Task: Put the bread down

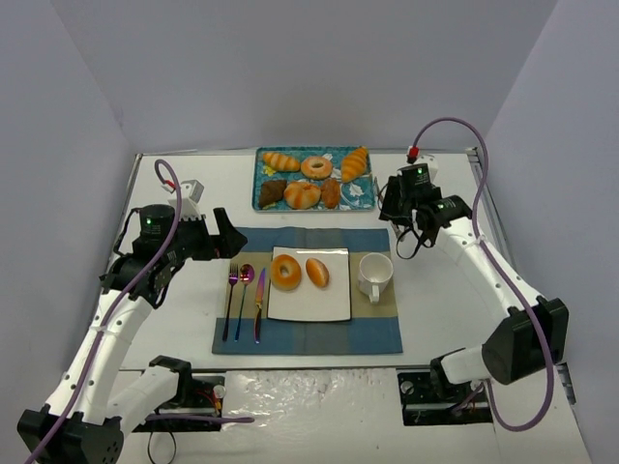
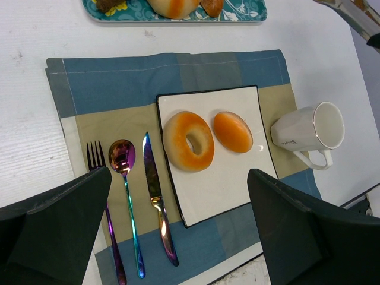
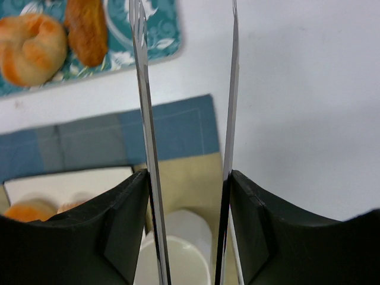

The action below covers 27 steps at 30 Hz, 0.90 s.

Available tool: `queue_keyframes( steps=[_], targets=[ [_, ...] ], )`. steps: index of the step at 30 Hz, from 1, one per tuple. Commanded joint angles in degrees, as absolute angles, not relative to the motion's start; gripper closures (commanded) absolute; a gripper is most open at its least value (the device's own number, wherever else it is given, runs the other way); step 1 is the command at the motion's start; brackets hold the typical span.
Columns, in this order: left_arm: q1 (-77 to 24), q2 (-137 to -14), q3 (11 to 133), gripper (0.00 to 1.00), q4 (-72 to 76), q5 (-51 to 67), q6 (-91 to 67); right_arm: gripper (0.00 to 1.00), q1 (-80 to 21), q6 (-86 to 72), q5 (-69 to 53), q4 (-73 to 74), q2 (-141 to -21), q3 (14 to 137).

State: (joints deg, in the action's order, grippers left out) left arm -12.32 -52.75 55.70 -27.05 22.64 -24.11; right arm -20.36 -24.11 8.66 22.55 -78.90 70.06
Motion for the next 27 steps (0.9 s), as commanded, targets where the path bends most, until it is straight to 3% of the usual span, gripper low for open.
queue_keyframes(
  steps=[1,14,27],
  targets=[
    [-12.6,-52.4,56.6,0.03,-23.4,23.6,-23.6,0.49,-15.6,-22.6,13.1,14.8,-84.9,75.3],
    [-12.6,-52.1,56.6,0.03,-23.5,23.5,-23.6,0.46,-1.2,-20.4,11.8,5.2,-100.7,76.4],
    [-12.6,-52.3,56.7,0.03,-23.6,23.4,-23.5,0.38,1.2,-21.0,11.5,-1.1,-112.6,74.5]
  ],
)
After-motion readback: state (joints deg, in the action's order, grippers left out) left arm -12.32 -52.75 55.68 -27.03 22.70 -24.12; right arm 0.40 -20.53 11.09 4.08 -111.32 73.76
